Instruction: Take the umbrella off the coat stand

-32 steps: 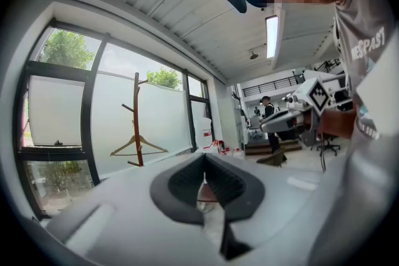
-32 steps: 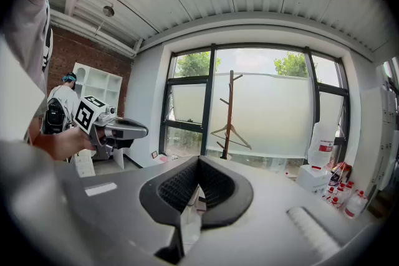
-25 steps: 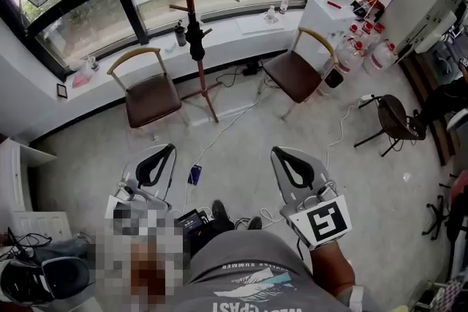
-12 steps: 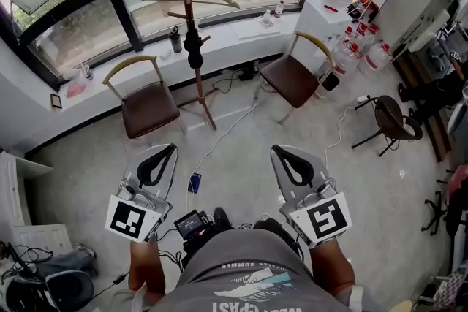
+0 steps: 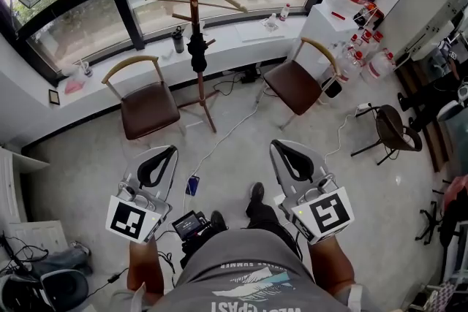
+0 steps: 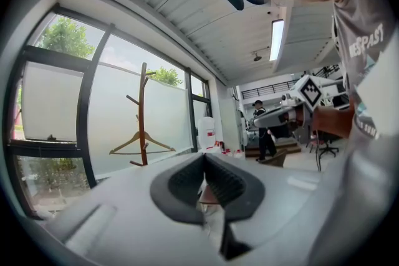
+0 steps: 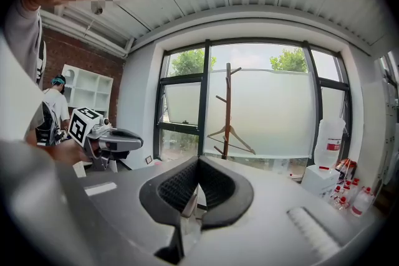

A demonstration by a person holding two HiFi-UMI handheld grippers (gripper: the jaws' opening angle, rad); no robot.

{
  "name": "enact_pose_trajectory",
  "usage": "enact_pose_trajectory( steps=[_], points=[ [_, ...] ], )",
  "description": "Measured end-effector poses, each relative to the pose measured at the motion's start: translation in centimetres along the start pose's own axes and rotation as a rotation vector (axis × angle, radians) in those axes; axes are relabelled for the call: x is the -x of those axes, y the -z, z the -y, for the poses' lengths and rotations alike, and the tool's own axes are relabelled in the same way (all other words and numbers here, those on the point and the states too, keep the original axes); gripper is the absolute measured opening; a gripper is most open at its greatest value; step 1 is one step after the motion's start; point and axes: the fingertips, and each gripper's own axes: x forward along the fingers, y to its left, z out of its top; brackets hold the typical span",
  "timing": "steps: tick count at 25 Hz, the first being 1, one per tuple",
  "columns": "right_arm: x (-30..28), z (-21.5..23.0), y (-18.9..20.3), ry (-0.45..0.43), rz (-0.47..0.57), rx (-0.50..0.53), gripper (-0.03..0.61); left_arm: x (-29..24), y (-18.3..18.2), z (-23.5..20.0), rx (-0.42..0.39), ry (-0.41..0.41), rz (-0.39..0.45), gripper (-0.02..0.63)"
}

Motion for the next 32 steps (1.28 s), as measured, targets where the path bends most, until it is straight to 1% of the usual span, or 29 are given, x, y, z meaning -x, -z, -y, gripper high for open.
enact_pose_trajectory(
  steps=[6,15,27,32],
  points=[
    [-4.5,3.8,0.3,-0.066,0.005,-0.017,0.002,-3.6,0.8,-2.1,0.012,-0.075,-0.039,0.002],
    [-10.5,10.8,0.6,-0.185,0.007,-0.025,0.002,-10.8,0.0,-4.0,0.011,-0.184,-0.063,0.002],
    [-14.1,17.8,1.0,-0.312,0.03,-0.02,0.002,-17.0,-0.1,-3.6,0.002,-0.305,-0.112,0.002],
    [-15.3,19.9,1.1,-0.334,0.036,-0.028,0.002,-18.6,0.3,-3.1,0.032,-0.326,-0.16,0.002]
  ],
)
